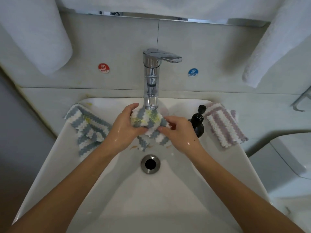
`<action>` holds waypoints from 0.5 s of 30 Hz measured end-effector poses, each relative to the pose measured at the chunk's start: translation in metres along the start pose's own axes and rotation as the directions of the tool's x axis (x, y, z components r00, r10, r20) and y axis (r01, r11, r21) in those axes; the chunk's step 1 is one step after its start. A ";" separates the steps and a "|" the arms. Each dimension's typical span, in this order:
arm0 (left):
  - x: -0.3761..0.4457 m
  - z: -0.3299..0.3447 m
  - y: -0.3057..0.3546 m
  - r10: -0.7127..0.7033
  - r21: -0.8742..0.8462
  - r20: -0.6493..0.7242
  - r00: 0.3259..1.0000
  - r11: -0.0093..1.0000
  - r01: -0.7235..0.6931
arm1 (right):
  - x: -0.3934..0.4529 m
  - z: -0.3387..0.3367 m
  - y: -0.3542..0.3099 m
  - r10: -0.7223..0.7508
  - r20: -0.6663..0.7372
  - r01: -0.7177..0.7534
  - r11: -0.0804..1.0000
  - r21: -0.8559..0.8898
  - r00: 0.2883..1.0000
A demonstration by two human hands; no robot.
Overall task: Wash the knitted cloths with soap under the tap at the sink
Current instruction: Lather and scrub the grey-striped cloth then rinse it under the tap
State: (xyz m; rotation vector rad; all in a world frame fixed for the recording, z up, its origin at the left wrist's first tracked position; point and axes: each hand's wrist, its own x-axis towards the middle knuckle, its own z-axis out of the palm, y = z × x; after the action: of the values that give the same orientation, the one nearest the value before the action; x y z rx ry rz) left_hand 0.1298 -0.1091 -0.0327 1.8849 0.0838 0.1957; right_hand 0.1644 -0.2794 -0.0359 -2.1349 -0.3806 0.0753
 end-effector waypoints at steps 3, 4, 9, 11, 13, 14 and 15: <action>0.002 -0.007 -0.001 0.009 0.122 0.049 0.999 0.992 -0.015 | 0.001 -0.005 0.004 -0.019 -0.036 0.016 0.997 -0.082 0.999; 0.002 -0.009 -0.002 0.003 0.178 0.057 0.998 0.984 -0.013 | 0.001 -0.006 0.005 -0.009 -0.025 0.007 0.997 -0.074 1.000; 0.003 -0.015 -0.003 0.019 0.396 0.137 0.990 0.915 -0.072 | -0.004 -0.012 -0.002 0.033 0.078 -0.034 0.999 0.006 0.996; 0.002 -0.017 -0.002 -0.003 0.370 0.190 0.982 0.926 -0.069 | -0.006 -0.013 -0.005 0.048 0.135 -0.056 0.997 0.060 0.990; 0.001 -0.017 -0.002 -0.034 0.339 0.246 0.969 0.939 -0.053 | -0.007 -0.013 -0.006 0.049 0.169 -0.061 0.996 0.066 0.984; 0.000 -0.017 -0.003 -0.046 0.343 0.266 0.963 0.938 -0.050 | -0.008 -0.013 -0.006 0.051 0.178 -0.062 0.997 0.056 0.983; 0.000 -0.017 -0.003 -0.054 0.352 0.281 0.958 0.935 -0.051 | -0.009 -0.012 -0.006 0.045 0.185 -0.055 0.997 0.050 0.982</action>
State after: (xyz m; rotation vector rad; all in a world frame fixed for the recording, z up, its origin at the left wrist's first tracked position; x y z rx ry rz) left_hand 0.1269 -0.0925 -0.0302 2.2568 -0.0839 -0.1061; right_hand 0.1570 -0.2888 -0.0255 -2.0894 -0.4275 0.3101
